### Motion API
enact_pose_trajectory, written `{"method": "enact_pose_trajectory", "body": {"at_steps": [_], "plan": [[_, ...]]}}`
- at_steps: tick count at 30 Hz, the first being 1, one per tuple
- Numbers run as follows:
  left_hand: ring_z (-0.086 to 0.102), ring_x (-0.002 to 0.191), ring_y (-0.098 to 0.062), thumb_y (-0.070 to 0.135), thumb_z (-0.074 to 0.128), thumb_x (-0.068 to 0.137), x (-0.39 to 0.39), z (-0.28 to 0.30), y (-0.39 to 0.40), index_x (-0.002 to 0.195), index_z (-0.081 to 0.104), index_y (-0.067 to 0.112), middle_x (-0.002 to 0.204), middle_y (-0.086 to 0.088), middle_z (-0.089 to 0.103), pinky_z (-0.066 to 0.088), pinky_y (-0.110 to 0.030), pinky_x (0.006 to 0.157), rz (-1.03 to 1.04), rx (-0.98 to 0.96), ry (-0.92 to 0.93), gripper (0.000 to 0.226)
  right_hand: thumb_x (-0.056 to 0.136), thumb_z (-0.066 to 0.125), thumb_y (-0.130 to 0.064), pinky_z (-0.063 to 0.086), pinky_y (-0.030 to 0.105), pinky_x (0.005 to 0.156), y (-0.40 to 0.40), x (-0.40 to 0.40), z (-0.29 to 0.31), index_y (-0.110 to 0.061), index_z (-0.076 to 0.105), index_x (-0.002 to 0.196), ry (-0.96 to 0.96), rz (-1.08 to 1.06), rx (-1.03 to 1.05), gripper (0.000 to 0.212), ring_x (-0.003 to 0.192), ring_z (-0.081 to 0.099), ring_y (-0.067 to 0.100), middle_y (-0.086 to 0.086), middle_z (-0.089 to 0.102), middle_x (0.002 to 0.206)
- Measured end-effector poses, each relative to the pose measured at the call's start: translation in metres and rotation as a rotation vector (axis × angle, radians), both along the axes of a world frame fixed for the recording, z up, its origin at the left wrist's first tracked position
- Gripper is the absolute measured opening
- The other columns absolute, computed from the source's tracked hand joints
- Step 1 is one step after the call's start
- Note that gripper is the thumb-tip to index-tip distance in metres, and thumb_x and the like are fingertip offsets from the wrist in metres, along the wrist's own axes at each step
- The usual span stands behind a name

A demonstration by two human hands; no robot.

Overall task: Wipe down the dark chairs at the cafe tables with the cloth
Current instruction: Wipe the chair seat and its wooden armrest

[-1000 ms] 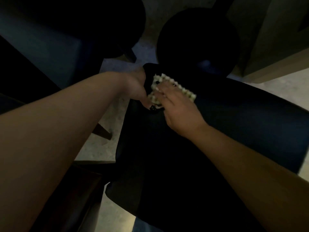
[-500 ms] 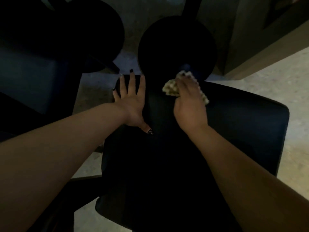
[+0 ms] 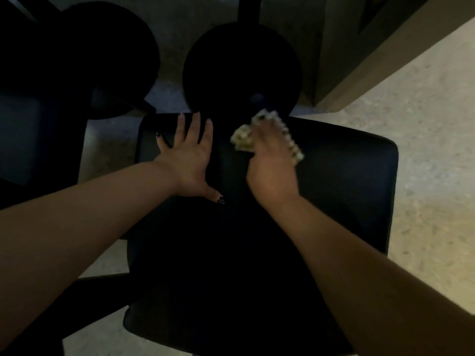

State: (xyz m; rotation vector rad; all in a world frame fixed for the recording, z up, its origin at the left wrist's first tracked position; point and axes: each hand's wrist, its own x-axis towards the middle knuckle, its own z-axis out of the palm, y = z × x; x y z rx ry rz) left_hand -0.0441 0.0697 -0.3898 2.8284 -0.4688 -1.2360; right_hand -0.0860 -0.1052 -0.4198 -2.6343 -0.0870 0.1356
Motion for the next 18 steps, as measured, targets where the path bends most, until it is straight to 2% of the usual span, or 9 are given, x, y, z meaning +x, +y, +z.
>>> {"method": "enact_pose_trajectory", "body": {"at_steps": [3, 5, 7, 10, 12, 13, 16, 18], "plan": [[-0.029, 0.143, -0.032, 0.068, 0.08, 0.054, -0.007, 0.004, -0.012, 0.151, -0.022, 0.02, 0.157, -0.004, -0.031, 0.003, -0.069, 0.112, -0.016, -0.037, -0.039, 0.149, 0.081, 0.049, 0.001, 0.019, 0.049, 0.117, 0.013, -0.024, 0.001, 0.005, 0.043, 0.137, 0.019, 0.318, 0.023, 0.057, 0.14, 0.027, 0.039, 0.023, 0.037, 0.147], [-0.026, 0.144, -0.033, 0.068, 0.08, 0.055, -0.012, 0.007, -0.022, 0.152, -0.019, 0.018, 0.159, -0.007, -0.026, 0.004, -0.064, 0.113, -0.045, -0.057, -0.066, 0.147, 0.079, 0.048, 0.004, 0.021, 0.049, 0.116, -0.008, -0.016, -0.001, 0.003, 0.044, 0.137, 0.008, 0.331, -0.002, 0.059, 0.14, 0.029, 0.037, 0.022, 0.039, 0.146], [-0.023, 0.145, -0.034, 0.068, 0.079, 0.056, -0.018, 0.009, -0.034, 0.152, -0.016, 0.012, 0.159, -0.011, -0.023, 0.003, -0.056, 0.117, -0.04, -0.062, -0.093, 0.146, 0.078, 0.044, 0.006, 0.016, 0.044, 0.118, -0.039, -0.005, -0.001, 0.0, 0.041, 0.14, 0.024, 0.128, -0.023, 0.062, 0.142, 0.026, 0.034, 0.021, 0.035, 0.148], [-0.021, 0.147, -0.031, 0.062, 0.081, 0.059, -0.025, 0.008, -0.052, 0.152, -0.01, 0.003, 0.161, -0.015, -0.017, -0.001, -0.044, 0.119, 0.015, -0.07, -0.158, 0.143, 0.085, 0.041, 0.003, 0.013, 0.038, 0.119, -0.074, -0.001, 0.0, -0.002, 0.034, 0.145, 0.049, -0.326, -0.003, 0.061, 0.144, 0.021, 0.031, 0.018, 0.028, 0.153], [-0.016, 0.148, -0.03, 0.055, 0.085, 0.059, -0.026, 0.006, -0.061, 0.152, -0.007, 0.001, 0.161, -0.015, -0.014, 0.0, -0.041, 0.119, 0.063, -0.064, -0.173, 0.142, 0.084, 0.039, 0.001, 0.01, 0.039, 0.119, -0.067, -0.006, 0.004, 0.0, 0.033, 0.145, 0.044, -0.416, 0.007, 0.061, 0.143, 0.019, 0.034, 0.021, 0.027, 0.152], [-0.014, 0.148, -0.029, 0.05, 0.087, 0.06, -0.026, 0.006, -0.064, 0.152, -0.006, 0.0, 0.162, -0.015, -0.013, 0.002, -0.04, 0.12, 0.087, -0.062, -0.172, 0.14, 0.081, 0.038, -0.001, 0.007, 0.041, 0.12, -0.055, -0.011, 0.006, 0.002, 0.033, 0.144, 0.048, -0.345, -0.004, 0.064, 0.143, 0.018, 0.036, 0.023, 0.026, 0.152], [-0.012, 0.149, -0.028, 0.033, 0.086, 0.068, -0.025, 0.003, -0.066, 0.153, -0.005, 0.001, 0.162, -0.015, -0.012, 0.007, -0.039, 0.12, 0.126, -0.073, -0.173, 0.127, 0.081, 0.044, -0.004, 0.005, 0.045, 0.12, -0.019, -0.032, 0.006, -0.002, 0.031, 0.146, 0.083, 0.084, 0.002, 0.066, 0.145, 0.011, 0.035, 0.019, 0.022, 0.155], [-0.012, 0.149, -0.028, 0.035, 0.087, 0.066, -0.025, 0.004, -0.065, 0.152, -0.006, 0.001, 0.162, -0.015, -0.012, 0.008, -0.039, 0.12, 0.124, -0.071, -0.159, 0.131, 0.084, 0.046, -0.001, 0.007, 0.044, 0.12, -0.026, -0.034, 0.004, -0.005, 0.03, 0.147, 0.083, 0.242, -0.045, 0.065, 0.146, 0.01, 0.031, 0.014, 0.021, 0.156]]}}
